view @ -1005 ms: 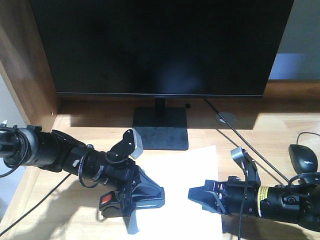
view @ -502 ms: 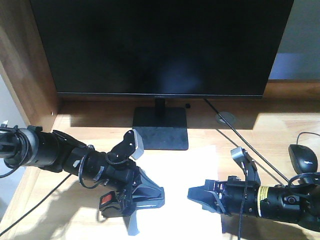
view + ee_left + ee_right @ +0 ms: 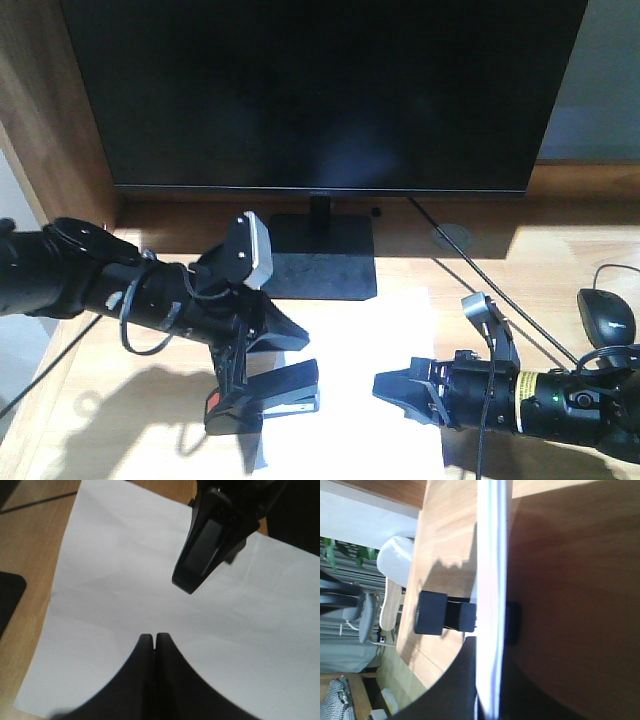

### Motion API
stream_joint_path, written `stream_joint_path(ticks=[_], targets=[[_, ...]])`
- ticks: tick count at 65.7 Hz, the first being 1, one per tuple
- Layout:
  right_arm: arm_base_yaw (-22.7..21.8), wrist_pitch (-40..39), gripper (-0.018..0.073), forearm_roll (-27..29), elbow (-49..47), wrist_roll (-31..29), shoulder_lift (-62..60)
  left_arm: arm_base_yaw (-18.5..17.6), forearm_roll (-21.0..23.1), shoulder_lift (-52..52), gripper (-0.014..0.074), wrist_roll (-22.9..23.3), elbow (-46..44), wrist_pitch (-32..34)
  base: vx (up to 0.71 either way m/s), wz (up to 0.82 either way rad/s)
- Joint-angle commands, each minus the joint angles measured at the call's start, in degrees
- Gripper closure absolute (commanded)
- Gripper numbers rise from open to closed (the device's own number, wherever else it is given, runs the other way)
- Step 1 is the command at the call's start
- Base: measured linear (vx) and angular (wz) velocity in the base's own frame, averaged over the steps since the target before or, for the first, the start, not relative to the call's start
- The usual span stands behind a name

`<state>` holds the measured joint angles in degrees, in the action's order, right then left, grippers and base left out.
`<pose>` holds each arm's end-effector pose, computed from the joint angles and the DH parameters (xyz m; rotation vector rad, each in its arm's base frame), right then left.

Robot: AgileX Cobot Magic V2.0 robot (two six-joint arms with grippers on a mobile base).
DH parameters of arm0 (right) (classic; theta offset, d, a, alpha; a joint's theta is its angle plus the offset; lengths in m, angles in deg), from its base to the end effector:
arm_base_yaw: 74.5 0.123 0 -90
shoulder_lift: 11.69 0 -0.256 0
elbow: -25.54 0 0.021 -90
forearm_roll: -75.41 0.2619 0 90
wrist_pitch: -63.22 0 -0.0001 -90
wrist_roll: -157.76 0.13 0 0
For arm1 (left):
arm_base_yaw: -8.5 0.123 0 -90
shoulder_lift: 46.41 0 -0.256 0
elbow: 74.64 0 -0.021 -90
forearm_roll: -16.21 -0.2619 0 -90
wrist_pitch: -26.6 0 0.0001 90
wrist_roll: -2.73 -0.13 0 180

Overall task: Grab stapler and paper to desk for stapling
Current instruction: 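Open the left gripper and lift it off the stapler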

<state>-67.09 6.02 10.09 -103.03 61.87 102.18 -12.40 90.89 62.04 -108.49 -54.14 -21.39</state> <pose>0.2375 0.1310 0.0525 0.0793 2.3605 1.3678 0.2932 -0.2118 0.1430 1.4733 1.7743 -0.8067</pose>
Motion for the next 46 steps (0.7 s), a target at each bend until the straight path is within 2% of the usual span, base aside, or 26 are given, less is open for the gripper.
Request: stream_joint_path(ticks=[1, 9, 18, 30, 35, 46], targets=[[0.05, -4.70, 0.0500, 0.50, -0.81, -0.72, -1.72, -0.12, 2.42, -3.96, 0.0603, 0.71, -0.88, -1.52, 0.00, 0.00], [0.05, -4.89, 0.0397, 0.48, -0.81, -2.56, -1.72, -0.12, 2.42, -4.35, 0.0603, 0.76, -0.88, -1.57, 0.00, 0.00], [0.05, -5.77, 0.0155, 1.00, -0.81, -6.90, -1.72, -0.12, 2.42, -4.35, 0.0603, 1.53, -0.88, -1.70, 0.00, 0.00], [-0.06, -4.03, -0.0130, 3.75, -0.81, -8.13, -1.72, -0.12, 2.42, -4.35, 0.0603, 1.90, -0.88, -1.70, 0.00, 0.00], [-0.06, -2.37, -0.0171, 5.36, -0.81, -9.92, -1.72, -0.12, 2.42, -4.35, 0.0603, 2.75, -0.88, -1.70, 0.00, 0.00], [-0.06, 1.60, -0.0138, 6.92, -0.81, -13.45, -1.72, -0.12, 2.36, -4.35, 0.0603, 5.37, -0.88, -0.44, 0.00, 0.00]])
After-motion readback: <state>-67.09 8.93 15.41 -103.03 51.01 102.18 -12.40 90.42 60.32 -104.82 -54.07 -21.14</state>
